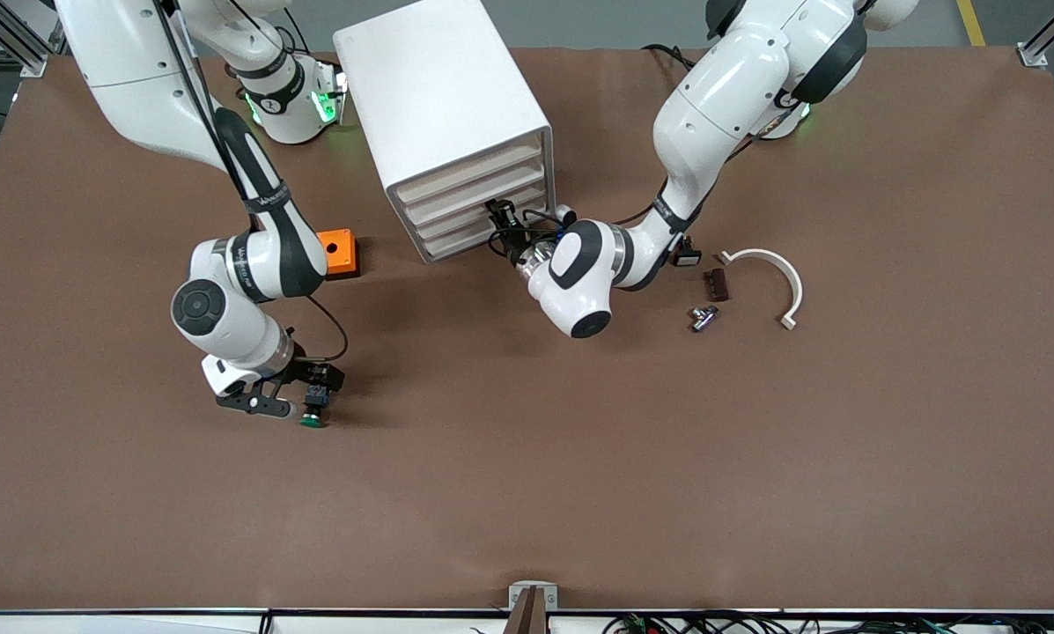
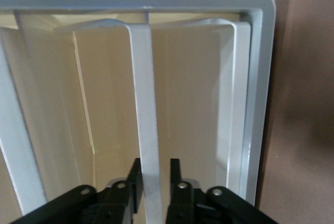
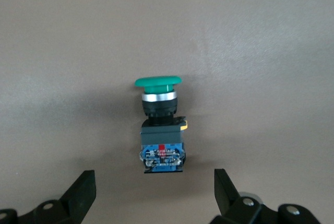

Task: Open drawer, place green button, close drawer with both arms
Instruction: 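Pull the drawer open with the left gripper while the right gripper grasps the button, then release the drawer with the left gripper while the right gripper lifts the button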

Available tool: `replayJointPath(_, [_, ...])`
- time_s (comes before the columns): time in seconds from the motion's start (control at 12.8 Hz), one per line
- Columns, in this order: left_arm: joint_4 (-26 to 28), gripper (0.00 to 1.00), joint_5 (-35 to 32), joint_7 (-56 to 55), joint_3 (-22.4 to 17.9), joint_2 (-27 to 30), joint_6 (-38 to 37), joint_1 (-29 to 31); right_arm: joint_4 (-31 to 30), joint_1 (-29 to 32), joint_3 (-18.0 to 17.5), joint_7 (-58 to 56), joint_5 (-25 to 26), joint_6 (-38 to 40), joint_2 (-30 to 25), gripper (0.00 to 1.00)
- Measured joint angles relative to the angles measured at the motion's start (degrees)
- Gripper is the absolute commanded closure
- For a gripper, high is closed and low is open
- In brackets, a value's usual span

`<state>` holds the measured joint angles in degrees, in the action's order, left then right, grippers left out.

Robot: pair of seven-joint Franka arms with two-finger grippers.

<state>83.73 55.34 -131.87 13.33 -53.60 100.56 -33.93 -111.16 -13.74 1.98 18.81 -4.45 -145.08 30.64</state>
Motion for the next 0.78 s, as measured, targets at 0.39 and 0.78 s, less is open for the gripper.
replayJointPath(0.39, [-1.31,1.0,-0.24,-0.12,-0.9,0.03,-0.6,1.11,-0.39,-0.03,0.24,0.02,0.0,-2.49,2.07,0.0])
replayJointPath(0.78, [-5.31,1.0,-2.9,-0.12,-1.79,0.06,-0.77,8.19,-0.31,-0.03,0.4,0.03,0.0,-2.73,2.86,0.44])
